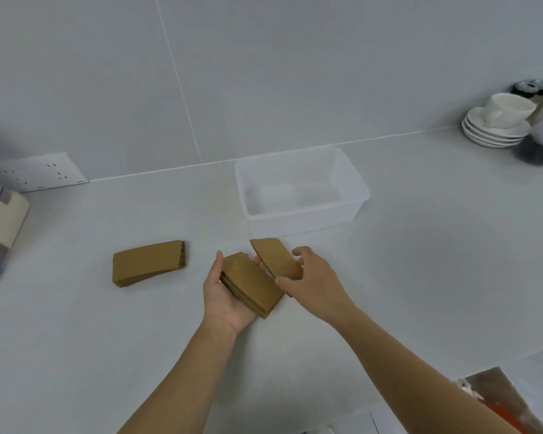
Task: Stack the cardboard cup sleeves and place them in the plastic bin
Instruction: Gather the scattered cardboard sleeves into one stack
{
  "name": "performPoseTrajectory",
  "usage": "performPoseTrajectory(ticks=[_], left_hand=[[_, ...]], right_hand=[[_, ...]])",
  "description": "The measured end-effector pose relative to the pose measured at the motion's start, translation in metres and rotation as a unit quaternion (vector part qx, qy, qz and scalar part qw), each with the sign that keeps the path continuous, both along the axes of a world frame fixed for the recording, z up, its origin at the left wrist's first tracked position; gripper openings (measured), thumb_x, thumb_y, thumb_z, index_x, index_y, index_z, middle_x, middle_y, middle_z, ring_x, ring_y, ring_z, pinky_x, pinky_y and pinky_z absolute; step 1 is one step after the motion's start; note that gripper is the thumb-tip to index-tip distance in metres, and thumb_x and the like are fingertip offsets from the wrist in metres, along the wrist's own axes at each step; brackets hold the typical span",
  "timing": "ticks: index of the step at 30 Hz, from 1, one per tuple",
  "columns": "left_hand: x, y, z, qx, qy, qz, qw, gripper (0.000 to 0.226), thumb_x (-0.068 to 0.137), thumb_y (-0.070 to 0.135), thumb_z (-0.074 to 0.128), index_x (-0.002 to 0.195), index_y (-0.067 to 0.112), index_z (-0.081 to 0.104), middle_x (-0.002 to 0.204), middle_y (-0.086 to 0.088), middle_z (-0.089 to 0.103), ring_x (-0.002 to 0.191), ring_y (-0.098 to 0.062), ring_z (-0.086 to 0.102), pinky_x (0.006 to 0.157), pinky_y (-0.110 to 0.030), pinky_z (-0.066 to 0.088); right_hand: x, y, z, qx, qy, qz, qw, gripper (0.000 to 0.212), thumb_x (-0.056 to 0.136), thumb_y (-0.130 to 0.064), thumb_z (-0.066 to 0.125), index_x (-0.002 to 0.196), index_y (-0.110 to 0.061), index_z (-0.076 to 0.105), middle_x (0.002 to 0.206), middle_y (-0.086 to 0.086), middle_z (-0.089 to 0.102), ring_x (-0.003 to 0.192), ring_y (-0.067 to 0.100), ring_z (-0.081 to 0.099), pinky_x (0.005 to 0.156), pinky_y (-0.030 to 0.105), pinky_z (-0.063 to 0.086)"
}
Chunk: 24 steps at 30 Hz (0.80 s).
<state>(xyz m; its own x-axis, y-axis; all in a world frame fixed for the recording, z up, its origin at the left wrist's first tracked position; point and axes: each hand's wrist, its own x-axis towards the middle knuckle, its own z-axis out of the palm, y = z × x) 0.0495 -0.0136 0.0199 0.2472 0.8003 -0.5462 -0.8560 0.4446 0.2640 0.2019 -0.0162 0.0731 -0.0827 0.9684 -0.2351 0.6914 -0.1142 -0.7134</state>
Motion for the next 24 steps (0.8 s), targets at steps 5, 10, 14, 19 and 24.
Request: performPoseTrajectory(ticks=[5, 10, 14, 19, 24], left_hand=[[-0.026, -0.005, -0.001, 0.030, 0.019, -0.001, 0.999, 0.073, 0.064, 0.064, 0.064, 0.111, 0.008, 0.069, 0.112, -0.016, 0.070, 0.103, -0.035, 0.066, 0.081, -0.046, 0.055], [-0.043, -0.010, 0.000, 0.048, 0.005, 0.054, 0.997, 0.065, 0.062, 0.059, 0.069, 0.106, 0.011, 0.070, 0.105, -0.009, 0.071, 0.098, -0.029, 0.066, 0.089, -0.043, 0.052], [-0.052, -0.015, 0.001, 0.049, -0.004, 0.088, 0.995, 0.054, 0.063, 0.048, 0.076, 0.103, 0.013, 0.066, 0.104, -0.011, 0.072, 0.094, -0.029, 0.069, 0.082, -0.045, 0.056], [-0.057, -0.017, 0.001, 0.043, 0.008, 0.108, 0.993, 0.047, 0.066, 0.036, 0.077, 0.105, 0.012, 0.064, 0.103, -0.013, 0.070, 0.097, -0.027, 0.066, 0.087, -0.043, 0.054], [-0.062, -0.016, 0.001, 0.068, 0.017, 0.128, 0.989, 0.034, 0.072, 0.023, 0.073, 0.104, 0.032, 0.066, 0.091, -0.009, 0.067, 0.084, -0.025, 0.065, 0.084, -0.040, 0.054]], right_hand=[[-0.040, -0.001, 0.006, 0.040, 0.018, 0.090, 0.995, 0.052, 0.078, -0.034, 0.060, 0.125, -0.019, 0.044, 0.115, 0.003, 0.054, 0.108, 0.020, 0.046, 0.096, 0.038, 0.040], [-0.067, -0.004, -0.004, 0.052, -0.001, 0.170, 0.984, 0.059, 0.080, -0.036, 0.057, 0.135, -0.025, 0.037, 0.122, 0.001, 0.052, 0.111, 0.019, 0.042, 0.098, 0.033, 0.034], [-0.078, -0.006, -0.012, 0.059, -0.009, 0.211, 0.976, 0.062, 0.081, -0.037, 0.054, 0.139, -0.032, 0.032, 0.123, 0.003, 0.051, 0.111, 0.020, 0.041, 0.100, 0.034, 0.032], [-0.083, -0.004, -0.019, 0.061, -0.009, 0.226, 0.972, 0.052, 0.081, -0.039, 0.053, 0.132, -0.035, 0.042, 0.121, 0.001, 0.050, 0.112, 0.019, 0.040, 0.095, 0.028, 0.027], [-0.086, -0.002, -0.021, 0.053, 0.001, 0.228, 0.972, 0.046, 0.080, -0.046, 0.054, 0.124, -0.036, 0.052, 0.119, -0.004, 0.048, 0.109, 0.012, 0.037, 0.093, 0.023, 0.023]])
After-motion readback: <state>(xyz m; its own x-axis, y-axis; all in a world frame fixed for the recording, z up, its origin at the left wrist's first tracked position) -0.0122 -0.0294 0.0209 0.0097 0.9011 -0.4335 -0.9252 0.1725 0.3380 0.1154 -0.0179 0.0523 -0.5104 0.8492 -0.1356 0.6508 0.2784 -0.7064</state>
